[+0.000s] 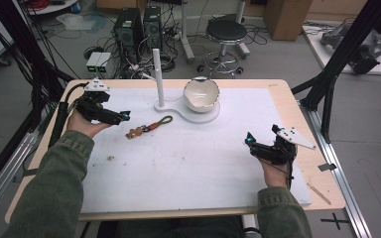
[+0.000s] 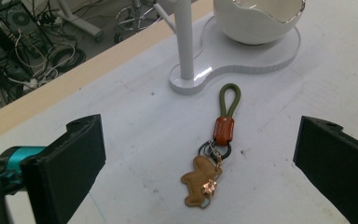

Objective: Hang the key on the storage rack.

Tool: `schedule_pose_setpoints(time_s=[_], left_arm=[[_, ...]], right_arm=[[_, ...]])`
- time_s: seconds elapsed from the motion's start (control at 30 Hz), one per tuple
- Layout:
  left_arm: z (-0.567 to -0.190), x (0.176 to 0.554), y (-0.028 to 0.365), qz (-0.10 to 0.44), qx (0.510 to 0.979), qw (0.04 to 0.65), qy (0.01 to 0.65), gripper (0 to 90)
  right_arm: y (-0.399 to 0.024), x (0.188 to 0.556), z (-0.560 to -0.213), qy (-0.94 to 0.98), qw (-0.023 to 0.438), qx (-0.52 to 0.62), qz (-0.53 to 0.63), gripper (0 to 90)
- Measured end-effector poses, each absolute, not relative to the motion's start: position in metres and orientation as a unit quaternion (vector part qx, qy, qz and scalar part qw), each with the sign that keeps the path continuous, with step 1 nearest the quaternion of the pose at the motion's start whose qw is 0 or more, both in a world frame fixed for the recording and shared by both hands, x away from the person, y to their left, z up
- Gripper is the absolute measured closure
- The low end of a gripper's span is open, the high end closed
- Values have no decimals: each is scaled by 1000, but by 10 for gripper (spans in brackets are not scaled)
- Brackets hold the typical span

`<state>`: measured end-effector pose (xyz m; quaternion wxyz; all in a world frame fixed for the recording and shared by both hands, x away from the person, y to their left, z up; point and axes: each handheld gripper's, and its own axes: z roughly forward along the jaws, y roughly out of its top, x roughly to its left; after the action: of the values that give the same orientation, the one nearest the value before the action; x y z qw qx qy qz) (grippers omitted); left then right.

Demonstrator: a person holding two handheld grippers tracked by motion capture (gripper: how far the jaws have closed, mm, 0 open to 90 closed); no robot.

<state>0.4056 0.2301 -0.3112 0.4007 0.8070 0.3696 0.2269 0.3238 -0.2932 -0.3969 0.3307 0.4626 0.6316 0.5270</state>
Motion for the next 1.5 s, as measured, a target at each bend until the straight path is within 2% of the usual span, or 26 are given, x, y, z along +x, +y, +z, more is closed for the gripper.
schedule_pose_setpoints(time_s=[0.53, 1.13, 1.5], left_arm=[[-311, 433, 202, 183, 835, 383, 350, 26], [-322, 457, 165, 167, 857, 360, 328, 27], [-342, 474, 155, 144, 871, 340, 325, 48]], right_arm=[[-295, 322, -397, 627, 329, 464, 531, 5], [-298, 321, -397, 621, 327, 466, 538, 6], [-299, 323, -399, 620, 321, 470, 540, 6]])
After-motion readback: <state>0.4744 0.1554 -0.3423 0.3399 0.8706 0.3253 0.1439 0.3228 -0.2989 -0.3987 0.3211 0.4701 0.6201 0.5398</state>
